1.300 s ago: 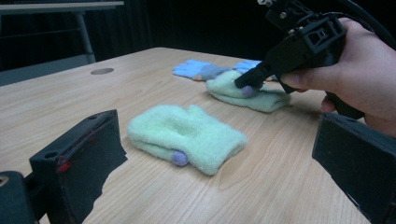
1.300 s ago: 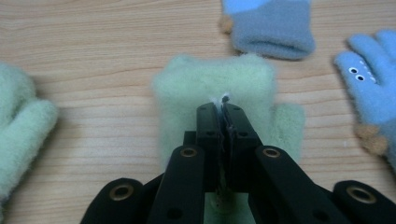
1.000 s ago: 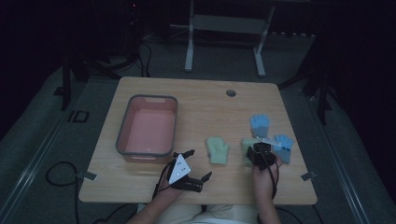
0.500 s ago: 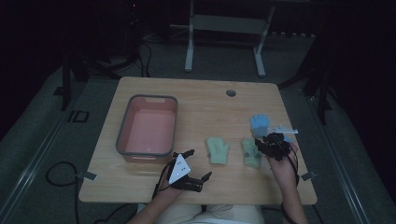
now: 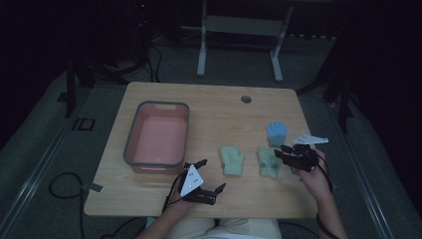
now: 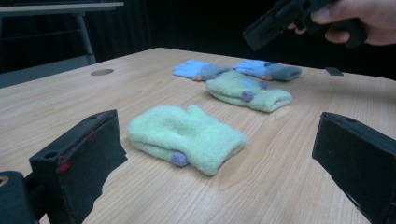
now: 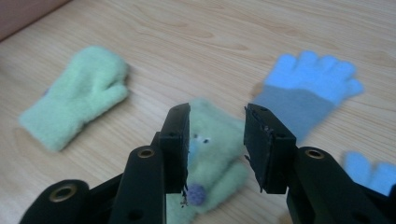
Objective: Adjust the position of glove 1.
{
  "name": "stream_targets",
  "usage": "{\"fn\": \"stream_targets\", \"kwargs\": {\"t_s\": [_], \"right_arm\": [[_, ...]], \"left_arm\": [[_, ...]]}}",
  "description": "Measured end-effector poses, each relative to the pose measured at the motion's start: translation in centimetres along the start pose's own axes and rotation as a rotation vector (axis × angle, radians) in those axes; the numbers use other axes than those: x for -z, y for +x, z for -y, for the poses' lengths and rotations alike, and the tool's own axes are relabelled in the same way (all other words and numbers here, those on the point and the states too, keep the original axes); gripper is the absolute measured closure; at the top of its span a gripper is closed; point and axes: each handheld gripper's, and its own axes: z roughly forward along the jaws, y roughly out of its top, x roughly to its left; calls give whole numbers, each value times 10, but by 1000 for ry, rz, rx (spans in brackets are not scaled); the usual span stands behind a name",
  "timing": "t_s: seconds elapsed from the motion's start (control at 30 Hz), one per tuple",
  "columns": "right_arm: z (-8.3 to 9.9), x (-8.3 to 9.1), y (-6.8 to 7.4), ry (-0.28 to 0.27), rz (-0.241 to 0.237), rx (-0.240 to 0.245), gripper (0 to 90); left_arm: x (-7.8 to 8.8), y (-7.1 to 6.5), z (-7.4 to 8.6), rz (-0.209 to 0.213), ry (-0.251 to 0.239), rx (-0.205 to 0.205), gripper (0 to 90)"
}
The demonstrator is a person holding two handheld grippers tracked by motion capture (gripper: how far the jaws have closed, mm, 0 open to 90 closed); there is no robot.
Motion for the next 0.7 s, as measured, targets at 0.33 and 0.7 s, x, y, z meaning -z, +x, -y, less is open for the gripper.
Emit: {"fn": "stream_targets", "kwargs": {"t_s": [0.33, 0.7], "right_arm": [[28, -27, 2, 56, 2, -35, 637], [39, -39, 11, 111, 5, -20, 798]], "left_arm": [[0, 0, 0, 3, -3, -4, 14], [0, -1, 0, 3, -3, -5, 14]]}}
